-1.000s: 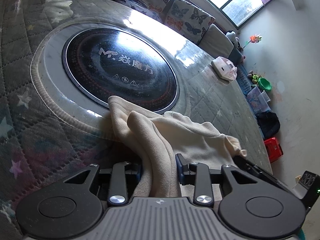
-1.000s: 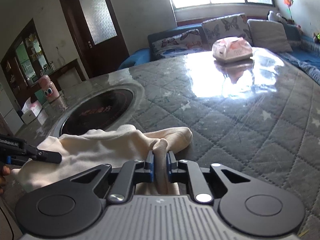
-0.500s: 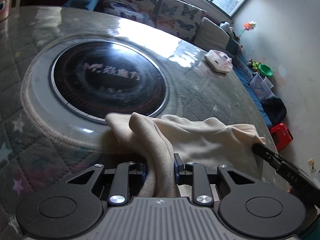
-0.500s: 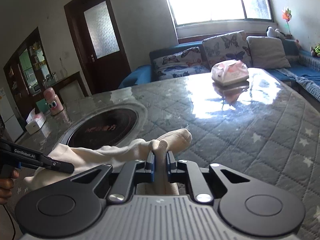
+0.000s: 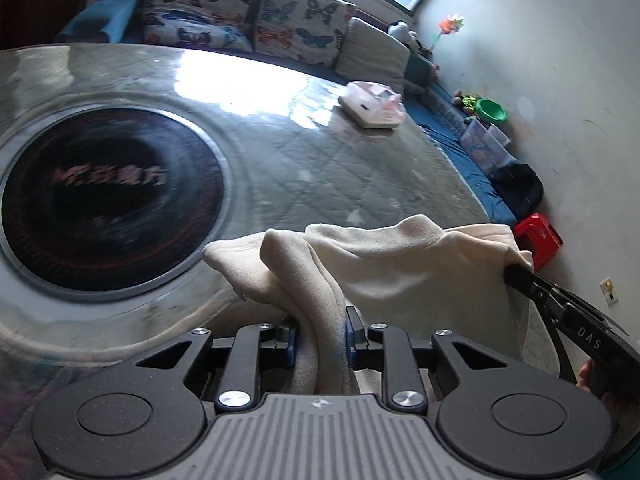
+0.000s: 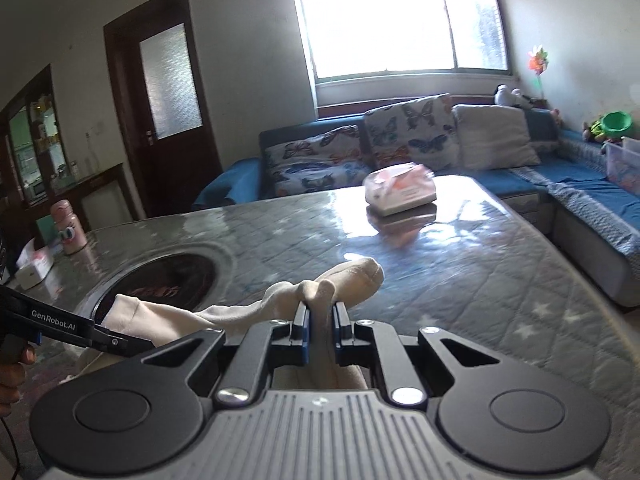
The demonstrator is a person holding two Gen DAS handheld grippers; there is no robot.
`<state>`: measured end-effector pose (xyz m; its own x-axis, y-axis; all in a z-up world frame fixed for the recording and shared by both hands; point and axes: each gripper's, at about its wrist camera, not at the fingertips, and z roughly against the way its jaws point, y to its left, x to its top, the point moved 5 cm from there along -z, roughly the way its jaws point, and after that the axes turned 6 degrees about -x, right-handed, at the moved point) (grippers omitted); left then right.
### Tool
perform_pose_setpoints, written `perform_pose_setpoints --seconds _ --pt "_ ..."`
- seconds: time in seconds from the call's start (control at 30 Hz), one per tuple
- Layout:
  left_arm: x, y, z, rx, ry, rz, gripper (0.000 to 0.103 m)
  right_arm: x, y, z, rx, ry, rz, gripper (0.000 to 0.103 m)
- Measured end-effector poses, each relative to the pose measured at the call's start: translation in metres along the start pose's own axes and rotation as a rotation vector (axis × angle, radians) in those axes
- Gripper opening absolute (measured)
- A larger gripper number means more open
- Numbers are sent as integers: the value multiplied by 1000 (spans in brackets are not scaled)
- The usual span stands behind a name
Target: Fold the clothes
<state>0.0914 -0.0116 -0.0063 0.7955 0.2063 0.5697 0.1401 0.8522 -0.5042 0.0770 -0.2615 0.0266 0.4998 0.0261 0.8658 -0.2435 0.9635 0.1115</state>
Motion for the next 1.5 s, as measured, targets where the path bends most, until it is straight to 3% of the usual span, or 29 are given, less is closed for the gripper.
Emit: perform_pose_setpoints --seconds 0.33,0.87,1.1,1.5 --pt "23 -36 -29 -36 12 -58 22 19 -37 9 -76 -35 2 10" --pt "68 -67 -61 -14 4 -129 22 56 -67 -13 -136 -60 13 10" --pt "83 -67 -81 8 10 -130 22 60 -81 -39 -169 -32 1 10" --pt "80 -53 -100 54 41 -127 22 47 -89 -71 -178 25 -16 10"
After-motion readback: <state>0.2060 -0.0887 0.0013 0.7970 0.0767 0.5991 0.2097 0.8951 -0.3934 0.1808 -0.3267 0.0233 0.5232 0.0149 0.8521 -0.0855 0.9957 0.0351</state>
